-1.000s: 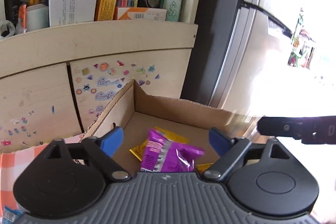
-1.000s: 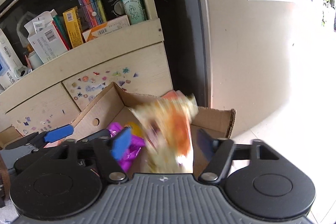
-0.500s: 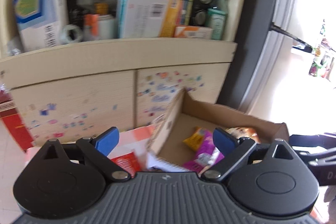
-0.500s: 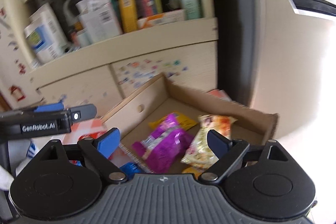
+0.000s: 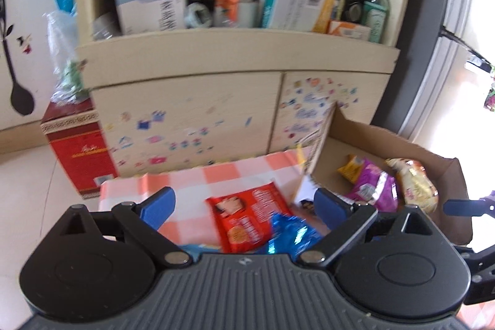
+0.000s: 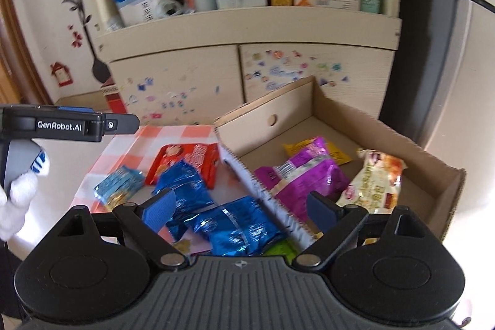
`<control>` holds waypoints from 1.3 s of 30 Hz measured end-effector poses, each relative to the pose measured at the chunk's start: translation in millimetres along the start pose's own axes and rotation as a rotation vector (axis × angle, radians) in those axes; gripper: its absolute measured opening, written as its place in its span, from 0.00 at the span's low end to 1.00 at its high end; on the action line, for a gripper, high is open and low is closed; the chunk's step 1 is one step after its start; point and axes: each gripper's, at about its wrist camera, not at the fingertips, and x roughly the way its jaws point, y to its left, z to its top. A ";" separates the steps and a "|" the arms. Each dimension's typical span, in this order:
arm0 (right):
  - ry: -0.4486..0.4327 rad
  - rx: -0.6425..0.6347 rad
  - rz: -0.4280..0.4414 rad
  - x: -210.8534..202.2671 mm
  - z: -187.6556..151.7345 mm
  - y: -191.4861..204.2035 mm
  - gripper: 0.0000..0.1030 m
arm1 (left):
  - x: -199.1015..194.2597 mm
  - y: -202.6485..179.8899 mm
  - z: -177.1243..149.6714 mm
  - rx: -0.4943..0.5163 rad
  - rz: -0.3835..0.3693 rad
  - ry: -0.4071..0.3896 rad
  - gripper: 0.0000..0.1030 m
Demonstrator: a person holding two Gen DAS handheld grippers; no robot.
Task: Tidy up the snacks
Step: 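Withdraw both open tools from the box toward the snack pile, then close the left tool on a light blue packet while the right tool approaches another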
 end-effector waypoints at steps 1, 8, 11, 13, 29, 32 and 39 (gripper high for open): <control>0.003 -0.008 0.007 1.3 -1.7 1.6 0.92 | -0.3 4.8 -1.8 -0.006 0.012 0.006 0.93; 0.022 -0.079 0.077 1.5 -14.5 22.2 0.92 | 9.4 29.9 -17.7 0.010 0.074 0.044 0.93; 0.037 -0.106 0.116 5.7 -20.9 32.0 0.92 | 22.1 34.6 -30.1 0.027 0.088 0.088 0.93; 0.053 -0.130 0.141 10.4 -25.2 38.9 0.91 | 31.0 33.9 -39.5 0.060 0.101 0.116 0.93; 0.212 -0.266 0.218 51.2 -54.2 68.2 0.76 | 69.5 27.8 -61.7 0.114 0.112 0.197 0.86; 0.282 -0.309 0.279 53.5 -65.0 75.7 0.76 | 74.1 29.8 -63.6 0.107 0.111 0.209 0.82; 0.324 -0.462 0.363 40.2 -81.6 102.0 0.76 | 77.4 40.0 -65.8 0.050 0.099 0.233 0.58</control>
